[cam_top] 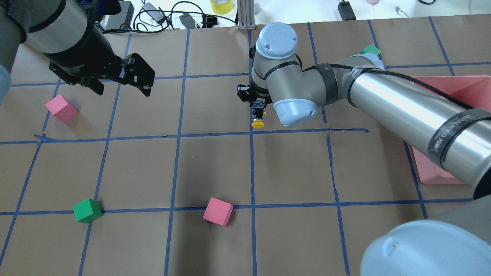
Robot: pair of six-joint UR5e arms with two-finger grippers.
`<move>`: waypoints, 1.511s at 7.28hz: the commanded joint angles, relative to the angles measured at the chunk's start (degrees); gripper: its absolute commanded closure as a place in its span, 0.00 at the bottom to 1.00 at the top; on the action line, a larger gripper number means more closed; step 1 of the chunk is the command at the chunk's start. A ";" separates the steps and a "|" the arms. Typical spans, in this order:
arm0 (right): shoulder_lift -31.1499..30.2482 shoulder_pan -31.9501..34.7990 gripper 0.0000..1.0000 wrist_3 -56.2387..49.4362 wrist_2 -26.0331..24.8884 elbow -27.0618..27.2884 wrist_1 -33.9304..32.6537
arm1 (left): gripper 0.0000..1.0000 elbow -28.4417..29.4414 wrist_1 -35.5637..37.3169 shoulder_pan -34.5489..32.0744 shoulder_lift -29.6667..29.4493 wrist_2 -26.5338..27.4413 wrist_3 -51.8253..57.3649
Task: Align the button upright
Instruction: 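Lift the button out of the tray and carry it toward the table center, then lower the button onto the table and open the right gripper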
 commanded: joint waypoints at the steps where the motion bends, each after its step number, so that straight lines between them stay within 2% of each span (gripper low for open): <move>1: 1.93 2.03 1.00 4.06 -0.17 -0.36 -1.55 | 0.00 0.00 0.04 0.00 0.00 0.00 0.00; 3: 3.86 4.31 1.00 4.79 -0.52 -0.45 -2.35 | 0.00 0.00 0.04 0.00 0.00 0.00 0.00; 11: 4.92 4.41 1.00 4.71 -0.78 1.22 -2.44 | 0.00 -0.18 0.57 0.00 -0.09 0.00 0.00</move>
